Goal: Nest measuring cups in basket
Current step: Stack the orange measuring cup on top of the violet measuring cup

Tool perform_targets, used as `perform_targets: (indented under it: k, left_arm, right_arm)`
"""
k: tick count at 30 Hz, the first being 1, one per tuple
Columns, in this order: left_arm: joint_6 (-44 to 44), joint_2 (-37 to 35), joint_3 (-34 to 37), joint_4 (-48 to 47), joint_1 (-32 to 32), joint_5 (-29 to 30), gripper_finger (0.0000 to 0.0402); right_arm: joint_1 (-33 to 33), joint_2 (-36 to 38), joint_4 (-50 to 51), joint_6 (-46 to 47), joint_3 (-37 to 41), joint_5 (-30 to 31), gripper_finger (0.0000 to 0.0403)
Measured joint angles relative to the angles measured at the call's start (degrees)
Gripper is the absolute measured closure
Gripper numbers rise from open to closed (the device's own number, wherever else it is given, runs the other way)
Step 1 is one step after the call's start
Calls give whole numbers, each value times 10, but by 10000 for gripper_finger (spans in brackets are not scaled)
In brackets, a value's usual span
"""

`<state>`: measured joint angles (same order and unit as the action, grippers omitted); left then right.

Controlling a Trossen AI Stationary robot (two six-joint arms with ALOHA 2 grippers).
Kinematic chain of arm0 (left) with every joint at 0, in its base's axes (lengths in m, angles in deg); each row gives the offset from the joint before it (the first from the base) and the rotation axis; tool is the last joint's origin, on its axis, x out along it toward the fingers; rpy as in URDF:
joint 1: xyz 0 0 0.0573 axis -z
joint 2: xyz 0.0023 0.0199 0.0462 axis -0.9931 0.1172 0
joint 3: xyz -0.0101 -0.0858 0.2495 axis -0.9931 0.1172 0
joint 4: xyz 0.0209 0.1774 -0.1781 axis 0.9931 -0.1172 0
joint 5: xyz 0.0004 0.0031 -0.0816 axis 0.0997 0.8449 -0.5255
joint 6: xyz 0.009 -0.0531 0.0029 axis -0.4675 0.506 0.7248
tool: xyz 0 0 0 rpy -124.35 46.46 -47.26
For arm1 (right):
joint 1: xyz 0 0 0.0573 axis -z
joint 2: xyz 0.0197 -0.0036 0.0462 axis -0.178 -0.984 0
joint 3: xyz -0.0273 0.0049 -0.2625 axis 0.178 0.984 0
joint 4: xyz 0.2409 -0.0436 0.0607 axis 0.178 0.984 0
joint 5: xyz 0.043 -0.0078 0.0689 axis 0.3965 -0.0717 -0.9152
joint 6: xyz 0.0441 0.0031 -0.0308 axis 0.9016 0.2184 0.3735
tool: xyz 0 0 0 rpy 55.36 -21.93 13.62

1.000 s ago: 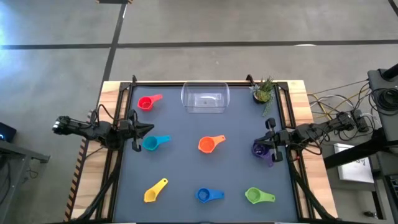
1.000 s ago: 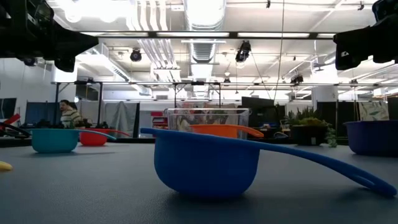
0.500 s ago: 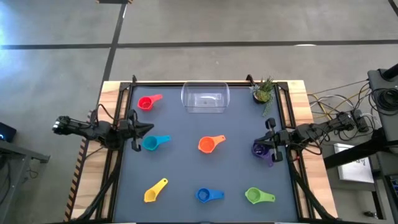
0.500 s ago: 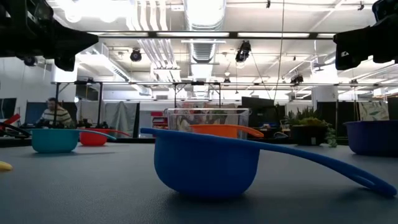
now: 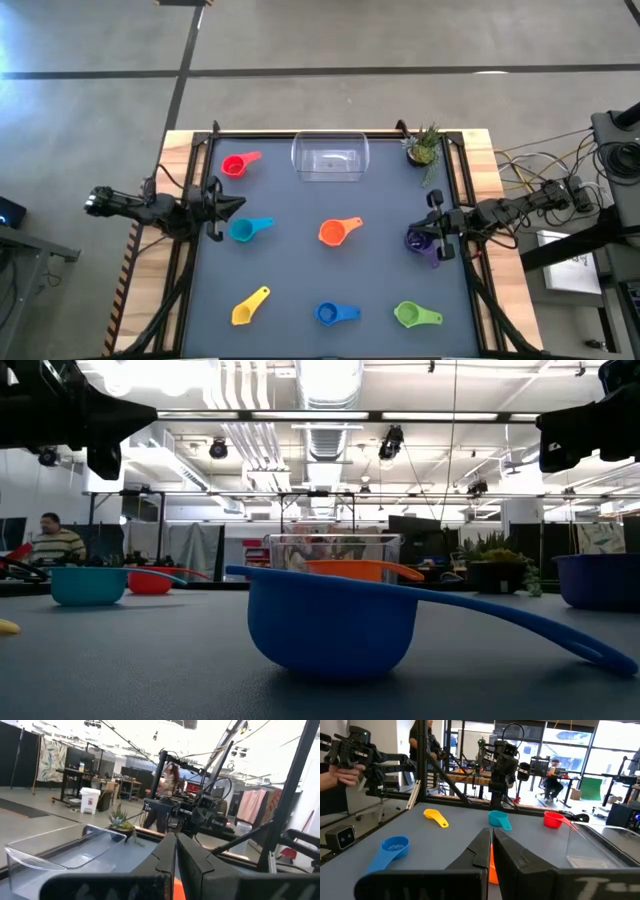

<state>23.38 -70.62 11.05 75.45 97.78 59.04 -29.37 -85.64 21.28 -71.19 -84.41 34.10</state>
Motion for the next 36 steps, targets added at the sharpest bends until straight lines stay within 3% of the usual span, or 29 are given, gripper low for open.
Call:
perform_targets:
  k: [6,10,14,20,25,30,36]
  left_arm:
    - [78,2,0,-6,-1,3,402]
    - [62,14,-31,-51,-2,9,402]
    - [57,78,-66,-71,-2,11,402]
    - [10,229,-138,-74,-2,11,386]
    - [-2,377,-214,-75,-2,4,332]
    - [-10,540,-319,-51,-1,-28,242]
    - [-31,723,-447,-101,-1,-30,148]
  right_arm:
    - [0,0,0,0,0,0,394]
    - [0,0,0,0,0,0,394]
    - [0,0,0,0,0,0,394]
    - [0,0,0,0,0,0,394]
    - [0,0,0,0,0,0,394]
    - [0,0,0,0,0,0,394]
    - [0,0,0,0,0,0,394]
